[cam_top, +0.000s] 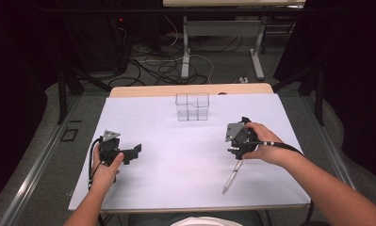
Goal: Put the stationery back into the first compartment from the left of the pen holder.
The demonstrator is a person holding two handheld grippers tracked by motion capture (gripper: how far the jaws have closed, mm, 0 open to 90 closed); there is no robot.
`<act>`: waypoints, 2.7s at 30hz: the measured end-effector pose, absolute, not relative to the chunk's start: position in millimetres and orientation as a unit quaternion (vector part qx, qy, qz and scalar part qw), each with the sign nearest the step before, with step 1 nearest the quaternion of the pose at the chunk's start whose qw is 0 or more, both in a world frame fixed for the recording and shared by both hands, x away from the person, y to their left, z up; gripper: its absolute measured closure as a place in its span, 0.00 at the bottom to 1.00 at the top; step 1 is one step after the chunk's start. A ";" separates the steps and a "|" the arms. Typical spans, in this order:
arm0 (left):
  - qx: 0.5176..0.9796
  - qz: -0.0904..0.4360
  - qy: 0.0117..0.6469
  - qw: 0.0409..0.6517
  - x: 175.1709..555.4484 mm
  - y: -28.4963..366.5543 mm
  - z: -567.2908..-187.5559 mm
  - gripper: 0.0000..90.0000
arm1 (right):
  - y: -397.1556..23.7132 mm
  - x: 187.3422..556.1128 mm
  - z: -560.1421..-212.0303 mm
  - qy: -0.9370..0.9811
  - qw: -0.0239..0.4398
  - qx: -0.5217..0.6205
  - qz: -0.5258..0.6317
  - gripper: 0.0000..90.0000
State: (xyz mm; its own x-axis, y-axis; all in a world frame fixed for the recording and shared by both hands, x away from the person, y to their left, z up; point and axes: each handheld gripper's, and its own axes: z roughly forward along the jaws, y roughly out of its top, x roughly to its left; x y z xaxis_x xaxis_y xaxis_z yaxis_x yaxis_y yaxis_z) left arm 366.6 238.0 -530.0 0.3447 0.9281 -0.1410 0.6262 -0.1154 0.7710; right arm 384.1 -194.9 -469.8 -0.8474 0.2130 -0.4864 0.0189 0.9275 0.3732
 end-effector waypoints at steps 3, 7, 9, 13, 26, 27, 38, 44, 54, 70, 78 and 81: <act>0.725 0.196 0.533 0.388 366.1 237.5 -529.8 0.00 | -192.2 380.2 -470.0 0.944 0.283 0.024 0.169 0.23; 0.727 0.197 0.531 0.388 365.9 237.3 -529.0 0.00 | -189.6 376.9 -468.9 0.945 0.289 -0.005 0.156 0.33; 0.726 0.197 0.531 0.390 366.2 237.2 -529.6 0.00 | -189.2 376.0 -469.0 0.946 0.281 -0.012 0.161 0.36; 0.727 0.196 0.531 0.388 366.3 238.1 -529.5 0.00 | -188.4 374.5 -468.1 0.955 0.259 -0.009 0.141 0.43; 0.723 0.193 0.535 0.392 365.3 236.6 -529.7 0.00 | -182.7 364.1 -470.2 0.971 0.202 -0.094 0.086 0.50; 0.722 0.193 0.535 0.393 365.2 236.6 -529.8 0.00 | -184.6 362.6 -491.5 0.930 0.281 -0.104 0.210 0.50; 0.723 0.190 0.535 0.393 365.1 235.8 -530.2 0.00 | -180.1 351.8 -486.8 0.953 0.188 -0.216 0.094 0.55; 0.725 0.192 0.533 0.393 365.2 234.8 -530.8 0.00 | -180.7 346.0 -488.1 0.944 0.184 -0.262 0.086 0.56; 0.727 0.193 0.530 0.390 365.8 235.0 -531.5 0.00 | -178.7 339.8 -491.4 0.935 0.176 -0.300 0.074 0.63; 0.724 0.192 0.535 0.391 365.6 235.0 -531.4 0.00 | -173.6 326.7 -503.6 0.929 0.139 -0.341 0.045 0.74; 0.724 0.193 0.535 0.390 365.5 235.0 -531.2 0.00 | -169.1 320.2 -510.0 0.927 0.123 -0.353 0.037 0.75; 0.725 0.193 0.534 0.391 365.6 235.0 -531.2 0.00 | -167.6 317.5 -510.8 0.926 0.117 -0.357 0.032 0.76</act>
